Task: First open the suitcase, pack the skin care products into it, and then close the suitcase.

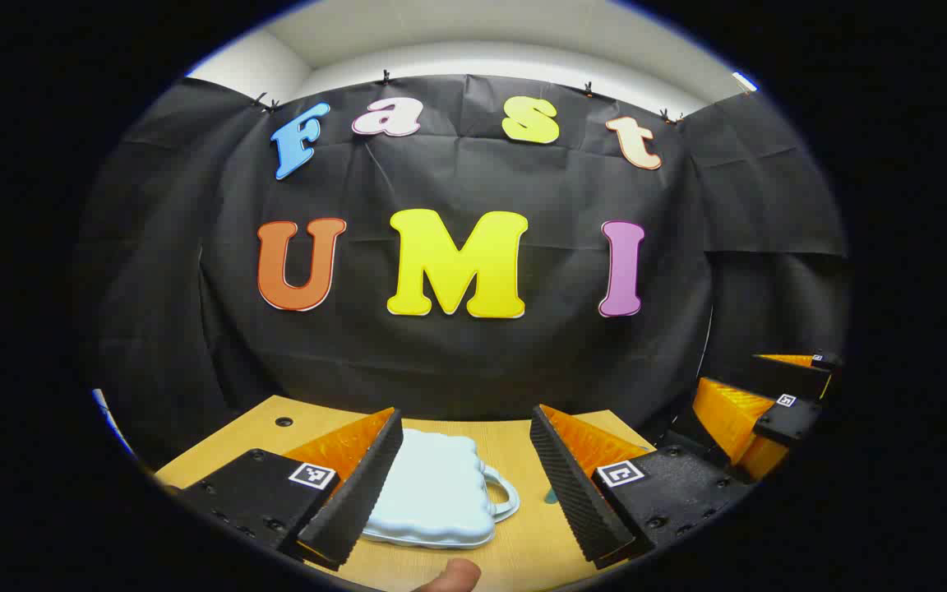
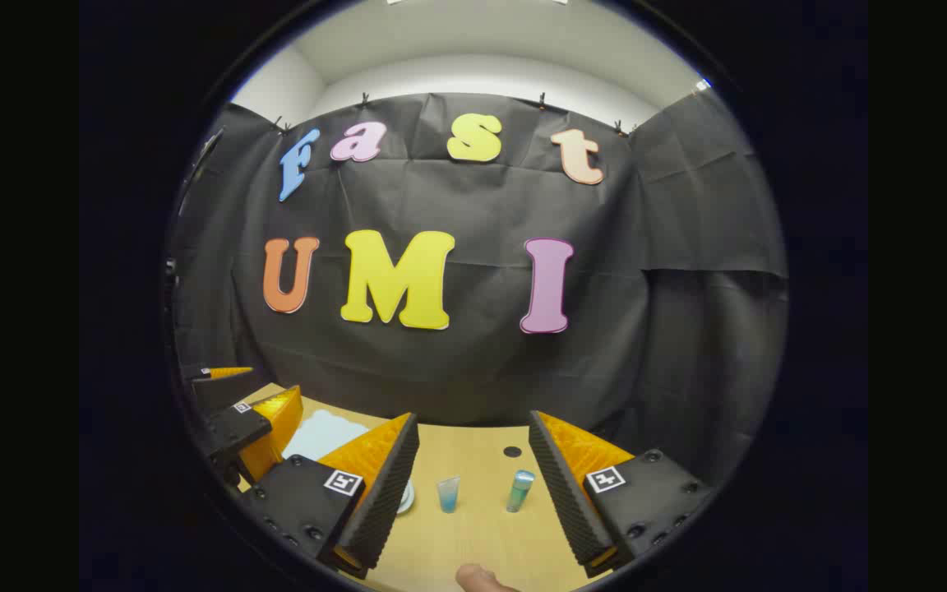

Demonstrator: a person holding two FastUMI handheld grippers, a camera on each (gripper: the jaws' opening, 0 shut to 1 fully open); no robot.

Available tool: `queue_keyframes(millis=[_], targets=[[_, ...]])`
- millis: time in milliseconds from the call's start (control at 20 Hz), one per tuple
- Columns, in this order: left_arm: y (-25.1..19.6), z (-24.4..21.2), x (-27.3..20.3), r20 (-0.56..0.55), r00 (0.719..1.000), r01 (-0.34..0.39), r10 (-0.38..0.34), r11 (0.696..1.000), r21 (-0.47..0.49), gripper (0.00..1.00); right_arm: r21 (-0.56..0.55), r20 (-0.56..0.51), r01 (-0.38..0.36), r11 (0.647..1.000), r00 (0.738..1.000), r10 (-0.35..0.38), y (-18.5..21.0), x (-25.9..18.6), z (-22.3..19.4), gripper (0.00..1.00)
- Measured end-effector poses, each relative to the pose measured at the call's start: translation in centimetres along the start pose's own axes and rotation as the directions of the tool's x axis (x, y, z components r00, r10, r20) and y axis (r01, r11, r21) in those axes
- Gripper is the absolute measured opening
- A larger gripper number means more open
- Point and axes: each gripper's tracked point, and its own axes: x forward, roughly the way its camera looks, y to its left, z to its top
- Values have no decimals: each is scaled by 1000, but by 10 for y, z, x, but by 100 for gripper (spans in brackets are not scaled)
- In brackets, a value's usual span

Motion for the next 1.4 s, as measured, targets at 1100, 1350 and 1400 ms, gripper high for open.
queue_keyframes(millis=[1100,1350,1400], targets=[[-20,-22,17,-50,998,-43,43,999,3,99,12,-34,-44,999,998,44,-25,38,-16,80],[-17,-68,32,-48,996,-71,81,978,196,99,-21,-51,11,1000,999,-12,-69,51,-37,80],[-18,-80,35,-47,995,-69,84,965,254,99,-34,-53,30,999,998,-32,-83,53,-40,80]])
